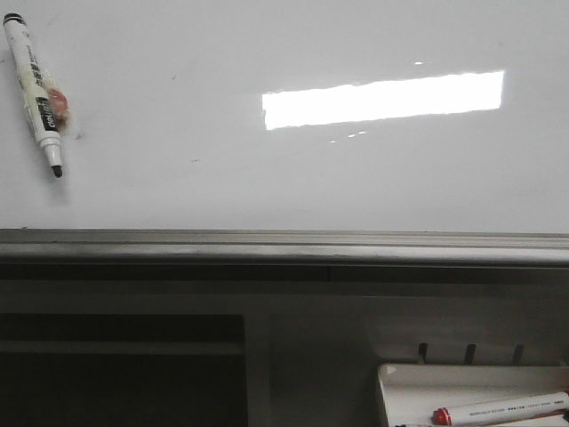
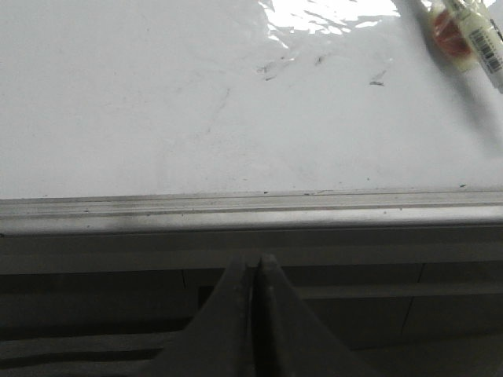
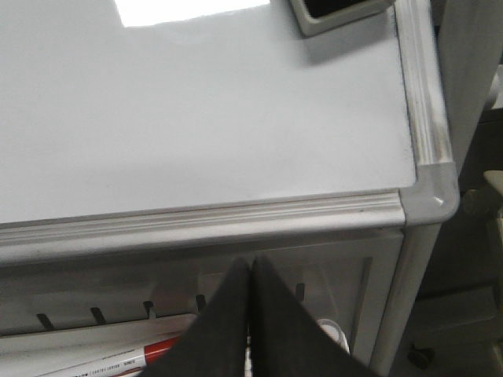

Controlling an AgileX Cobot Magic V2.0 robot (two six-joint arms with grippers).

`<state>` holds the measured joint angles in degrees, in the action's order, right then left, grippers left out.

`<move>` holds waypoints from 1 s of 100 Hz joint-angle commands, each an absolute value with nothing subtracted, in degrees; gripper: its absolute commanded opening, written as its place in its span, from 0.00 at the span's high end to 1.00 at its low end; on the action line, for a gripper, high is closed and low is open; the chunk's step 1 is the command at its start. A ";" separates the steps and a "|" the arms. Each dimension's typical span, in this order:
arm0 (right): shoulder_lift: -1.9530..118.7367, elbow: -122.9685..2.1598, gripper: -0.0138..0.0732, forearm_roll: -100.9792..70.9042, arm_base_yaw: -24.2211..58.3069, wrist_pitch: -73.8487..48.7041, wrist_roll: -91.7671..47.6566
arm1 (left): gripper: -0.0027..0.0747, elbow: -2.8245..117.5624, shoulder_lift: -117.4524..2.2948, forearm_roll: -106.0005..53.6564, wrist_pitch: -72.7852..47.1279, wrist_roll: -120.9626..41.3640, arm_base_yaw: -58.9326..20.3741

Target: Write number 2 on whiteboard

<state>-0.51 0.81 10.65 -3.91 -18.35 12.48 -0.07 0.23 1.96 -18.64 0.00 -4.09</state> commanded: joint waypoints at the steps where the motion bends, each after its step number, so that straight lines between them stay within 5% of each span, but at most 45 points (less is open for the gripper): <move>1: -1.67 2.29 0.91 10.79 -4.16 -17.16 11.91 | 0.99 -0.67 1.77 1.61 -14.58 0.42 -3.93; 72: -1.67 2.29 0.91 11.58 -4.16 -16.66 11.91 | 0.99 -0.67 1.77 1.27 -13.95 0.42 -3.93; 100: -1.67 2.29 0.91 11.82 -4.16 -1.77 11.91 | 0.99 -0.67 1.77 -1.51 3.12 0.42 -3.93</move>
<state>-0.51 0.81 10.87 -3.91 -11.00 12.48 -0.07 0.23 -0.40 -7.33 0.00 -4.09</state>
